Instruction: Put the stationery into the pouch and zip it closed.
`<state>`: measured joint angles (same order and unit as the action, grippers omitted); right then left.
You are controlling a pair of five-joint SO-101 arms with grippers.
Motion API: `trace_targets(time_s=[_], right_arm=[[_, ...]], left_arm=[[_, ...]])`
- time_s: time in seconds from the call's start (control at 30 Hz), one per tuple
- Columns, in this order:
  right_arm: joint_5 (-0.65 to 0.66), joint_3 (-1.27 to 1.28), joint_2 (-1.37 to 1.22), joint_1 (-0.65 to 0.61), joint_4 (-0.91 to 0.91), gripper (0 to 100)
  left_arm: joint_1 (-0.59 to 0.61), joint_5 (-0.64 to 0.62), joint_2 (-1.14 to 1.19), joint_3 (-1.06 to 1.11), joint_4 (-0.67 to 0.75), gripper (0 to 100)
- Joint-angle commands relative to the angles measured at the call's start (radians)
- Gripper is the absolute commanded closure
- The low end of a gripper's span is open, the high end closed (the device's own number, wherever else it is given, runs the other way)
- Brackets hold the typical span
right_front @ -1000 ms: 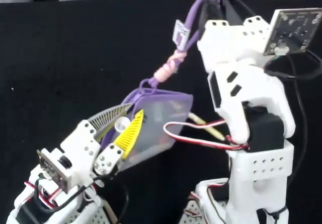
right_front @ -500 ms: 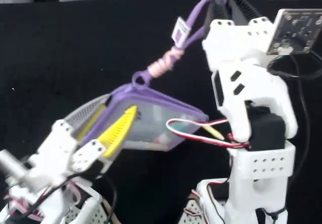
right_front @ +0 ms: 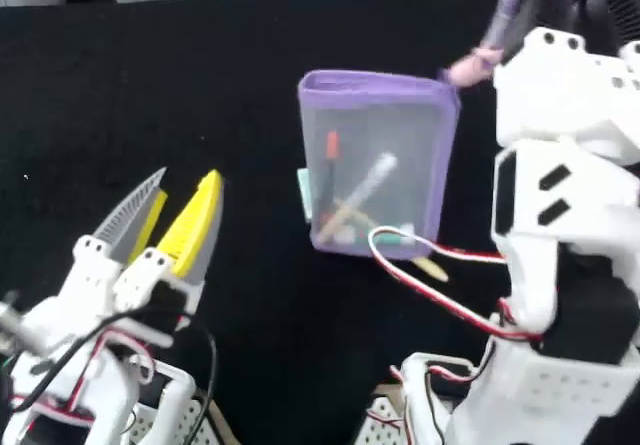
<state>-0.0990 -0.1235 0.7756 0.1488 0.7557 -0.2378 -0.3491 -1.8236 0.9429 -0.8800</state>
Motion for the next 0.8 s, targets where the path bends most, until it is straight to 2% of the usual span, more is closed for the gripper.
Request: trace_targets(time_s=[0.0, 0.13, 0.33, 0.43, 0.7, 0.77], right_arm=[[-0.005, -0.085, 0.022, 0.035, -0.011, 98.8], [-0.005, -0.139, -0.038, 0.091, -0.028, 98.8], [-0.005, -0.331, -0.240, 0.186, -0.040, 98.8], [-0.005, -0.486, -0.338, 0.210, -0.003, 98.8], [-0.008, -0.889, -0.499, 0.215, 0.198, 98.8], [-0.009, -0.952, -0.521, 0.212, 0.224, 98.8]], left_arm=[[0.008, -0.011, 0.003, 0.093, 0.017, 81], [0.005, -0.008, 0.003, 0.223, 0.038, 81], [0.012, -0.002, 0.006, 0.524, 0.345, 81], [0.007, 0.068, 0.008, 0.602, 0.446, 81], [-0.021, 0.094, 0.011, 0.599, 0.456, 80], [-0.025, 0.091, 0.011, 0.539, 0.402, 80]])
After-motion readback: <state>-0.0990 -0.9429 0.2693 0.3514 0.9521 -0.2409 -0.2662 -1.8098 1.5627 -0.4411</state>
